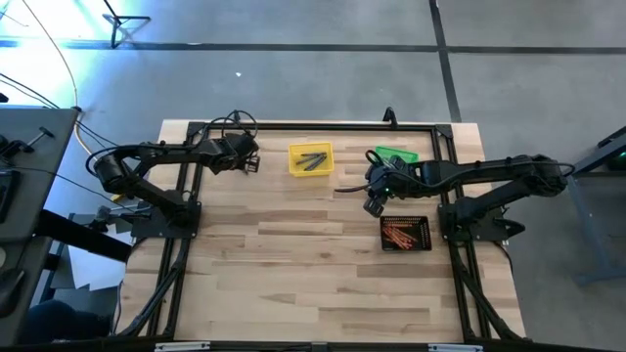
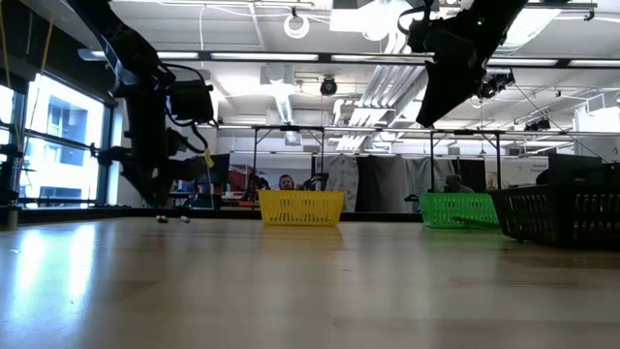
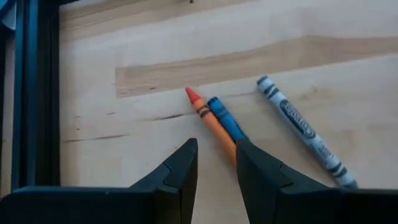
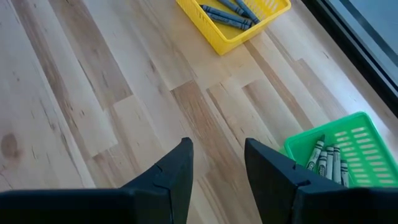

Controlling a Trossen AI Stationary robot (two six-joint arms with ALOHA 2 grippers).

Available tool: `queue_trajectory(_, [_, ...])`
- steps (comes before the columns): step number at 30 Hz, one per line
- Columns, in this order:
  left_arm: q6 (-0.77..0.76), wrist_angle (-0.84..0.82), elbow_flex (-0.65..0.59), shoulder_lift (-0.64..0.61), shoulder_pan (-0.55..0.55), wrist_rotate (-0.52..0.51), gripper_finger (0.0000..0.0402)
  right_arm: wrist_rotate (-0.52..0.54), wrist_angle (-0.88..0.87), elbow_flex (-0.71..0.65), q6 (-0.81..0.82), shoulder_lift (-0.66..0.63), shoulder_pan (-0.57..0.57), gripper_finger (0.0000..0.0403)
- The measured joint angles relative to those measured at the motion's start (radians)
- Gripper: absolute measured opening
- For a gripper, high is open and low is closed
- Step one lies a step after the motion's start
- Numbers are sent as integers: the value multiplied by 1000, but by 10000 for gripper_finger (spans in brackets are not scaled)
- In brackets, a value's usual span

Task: Sort crayons
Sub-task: Put the orange crayon into the black basket

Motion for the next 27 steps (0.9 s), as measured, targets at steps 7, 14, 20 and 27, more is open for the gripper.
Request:
queue_trajectory(7, [-17,20,0,21,11,16,97,0,0,0,-5,0,0,139])
queue_trajectory(14, [-25,55,1,106,11,18,97,1,0,0,-5,0,0,139])
queue_trajectory(20, [-18,68,4,159,13,16,97,-20,0,0,-2,0,0,139])
queue_trajectory(27, [5,36,8,185,15,16,85,-22,0,0,-1,0,1,139])
